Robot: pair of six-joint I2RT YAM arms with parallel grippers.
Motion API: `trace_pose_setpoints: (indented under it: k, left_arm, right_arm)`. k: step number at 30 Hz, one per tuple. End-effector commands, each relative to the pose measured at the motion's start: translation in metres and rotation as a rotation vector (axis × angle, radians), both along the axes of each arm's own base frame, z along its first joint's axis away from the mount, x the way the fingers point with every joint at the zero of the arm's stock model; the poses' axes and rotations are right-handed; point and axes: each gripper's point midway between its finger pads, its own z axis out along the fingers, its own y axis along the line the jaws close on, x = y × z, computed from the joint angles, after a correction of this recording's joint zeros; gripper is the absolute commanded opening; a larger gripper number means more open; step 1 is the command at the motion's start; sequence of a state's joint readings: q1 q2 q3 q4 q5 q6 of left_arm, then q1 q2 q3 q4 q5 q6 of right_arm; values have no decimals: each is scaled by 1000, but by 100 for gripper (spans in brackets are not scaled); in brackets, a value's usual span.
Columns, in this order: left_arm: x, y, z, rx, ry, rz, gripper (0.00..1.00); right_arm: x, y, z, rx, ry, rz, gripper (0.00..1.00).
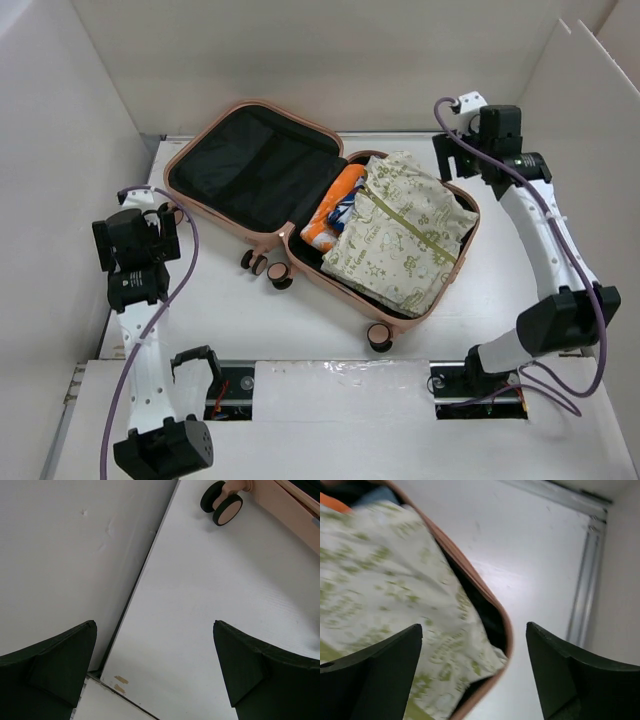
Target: Pack the luggage
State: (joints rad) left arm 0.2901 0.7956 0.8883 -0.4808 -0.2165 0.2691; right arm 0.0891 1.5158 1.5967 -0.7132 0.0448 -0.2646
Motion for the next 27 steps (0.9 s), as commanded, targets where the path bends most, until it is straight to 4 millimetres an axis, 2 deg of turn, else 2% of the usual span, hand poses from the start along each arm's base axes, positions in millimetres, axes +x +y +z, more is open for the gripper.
trace_pose_setpoints:
  k: [1, 2, 3, 4, 5, 7, 8, 9, 11, 12, 14, 15, 17, 20, 22, 25, 26, 27]
  left_arm:
    - [13, 2, 27, 32, -76, -26, 100]
    - [15, 2, 24, 29, -64, -26, 100]
    - [17, 3, 31, 35, -84, -26, 100]
    - [19, 4, 27, 31, -70, -26, 100]
    - [21, 4, 22, 25, -54, -26, 100]
    - [26, 6, 24, 26, -55, -26, 100]
    - [30, 5, 23, 19, -47, -35, 100]
    - [31, 6, 20, 15, -36, -35, 100]
    - [37, 7, 25, 11, -49, -30, 100]
    - [41, 10, 22, 13, -39, -22, 100]
    - [45, 11, 31, 19, -61, -22, 100]
    - [47, 12, 26, 14, -45, -22, 100]
    - [53, 11, 33, 13, -65, -36, 100]
    - [60, 11, 32, 14, -58, -49, 100]
    - [67, 14, 31, 9, -43, -49, 100]
    - [75, 16, 29, -3, -33, -45, 100]
    - [82, 16, 26, -12, -20, -53, 100]
    - [86, 17, 26, -19, -26, -48, 100]
  right_arm:
    - [14, 62, 12, 119, -91, 142, 86]
    - [18, 76, 9, 151, -90, 179, 77]
    - [22, 86, 1, 169, -79, 199, 68]
    - [33, 104, -10, 198, -74, 226, 53]
    - [38, 114, -17, 215, -69, 244, 49]
    - [53, 137, -25, 275, -86, 307, 45]
    - [64, 144, -45, 305, -49, 303, 45]
    - [68, 157, -54, 328, -29, 330, 45]
    - [80, 166, -71, 343, -10, 326, 43]
    - [86, 168, -98, 338, 34, 318, 42]
    - [86, 177, -117, 344, 76, 337, 41]
    - [87, 177, -134, 341, 108, 332, 41]
    - [88, 181, -138, 351, 110, 347, 41]
    - [91, 178, -136, 354, 98, 355, 41]
    - [90, 171, -119, 338, 68, 364, 43]
    - [97, 151, -94, 315, 18, 340, 58]
    - [98, 144, -75, 317, -17, 332, 65]
    - [99, 136, -65, 317, -32, 320, 71]
